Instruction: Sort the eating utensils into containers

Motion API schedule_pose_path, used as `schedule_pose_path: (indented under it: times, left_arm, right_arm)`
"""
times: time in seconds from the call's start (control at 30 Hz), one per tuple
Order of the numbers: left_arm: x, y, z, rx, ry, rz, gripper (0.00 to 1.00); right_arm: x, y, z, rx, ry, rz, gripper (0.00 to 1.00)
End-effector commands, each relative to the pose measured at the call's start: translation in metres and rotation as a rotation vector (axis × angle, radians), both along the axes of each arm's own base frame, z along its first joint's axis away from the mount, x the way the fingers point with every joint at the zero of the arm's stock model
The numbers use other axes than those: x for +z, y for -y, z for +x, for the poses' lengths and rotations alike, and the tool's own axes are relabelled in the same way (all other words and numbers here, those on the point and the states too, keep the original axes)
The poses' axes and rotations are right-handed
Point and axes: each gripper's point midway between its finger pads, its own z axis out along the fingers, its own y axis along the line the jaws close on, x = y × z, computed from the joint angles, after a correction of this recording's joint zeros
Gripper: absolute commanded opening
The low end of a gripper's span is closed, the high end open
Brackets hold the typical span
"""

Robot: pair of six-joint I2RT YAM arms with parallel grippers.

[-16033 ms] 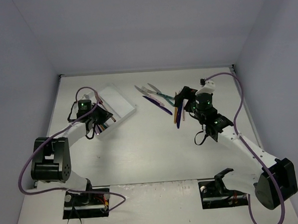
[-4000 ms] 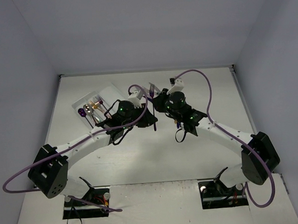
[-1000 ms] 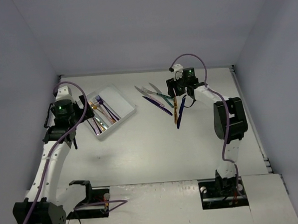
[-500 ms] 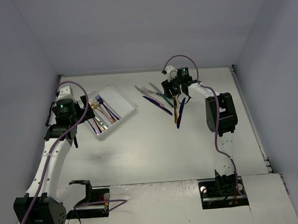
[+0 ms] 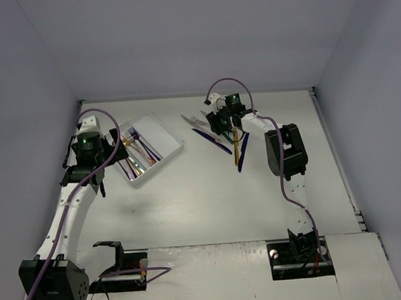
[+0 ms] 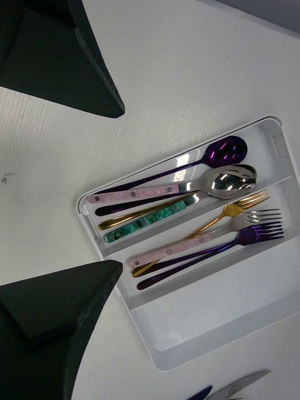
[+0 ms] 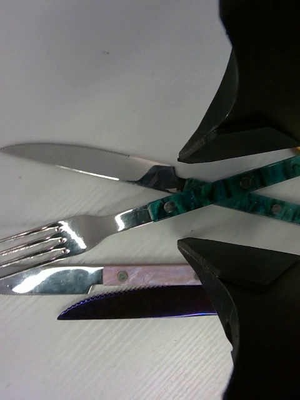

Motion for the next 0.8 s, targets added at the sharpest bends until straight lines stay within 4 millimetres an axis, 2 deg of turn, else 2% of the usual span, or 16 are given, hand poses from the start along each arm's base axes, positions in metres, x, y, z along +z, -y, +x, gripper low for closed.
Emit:
schedule_pose_path:
  times: [0.0, 0.23, 0.43, 0.53, 0.77]
  left_arm:
    - [0.016, 0.001, 0.009, -0.005, 0.058, -0.001, 0.97]
    - [0.016, -0.001, 0.009, 0.002, 0.053, 0.004, 0.97]
    - [0.014, 0.0, 0.009, -0.003, 0.047, -0.001, 0.97]
    - [0.014, 0.001, 0.009, -0.005, 0.047, -0.005, 0.97]
    - [0.015, 0.002, 0.009, -0.01, 0.051, -0.012, 0.97]
  right_arm:
    - [0.033, -0.014, 0.023, 0.019, 0.114, 0.005, 0.47]
    - [0.019, -0.022, 0.027, 0.01, 0.114, -0.025, 0.39]
    - [0.016, -0.023, 0.026, 0.0, 0.113, -0.041, 0.3]
    - [0.024, -0.023, 0.025, -0.007, 0.129, -0.048, 0.26]
    - [0.061, -0.02, 0.026, -0.029, 0.182, -0.035, 0.16]
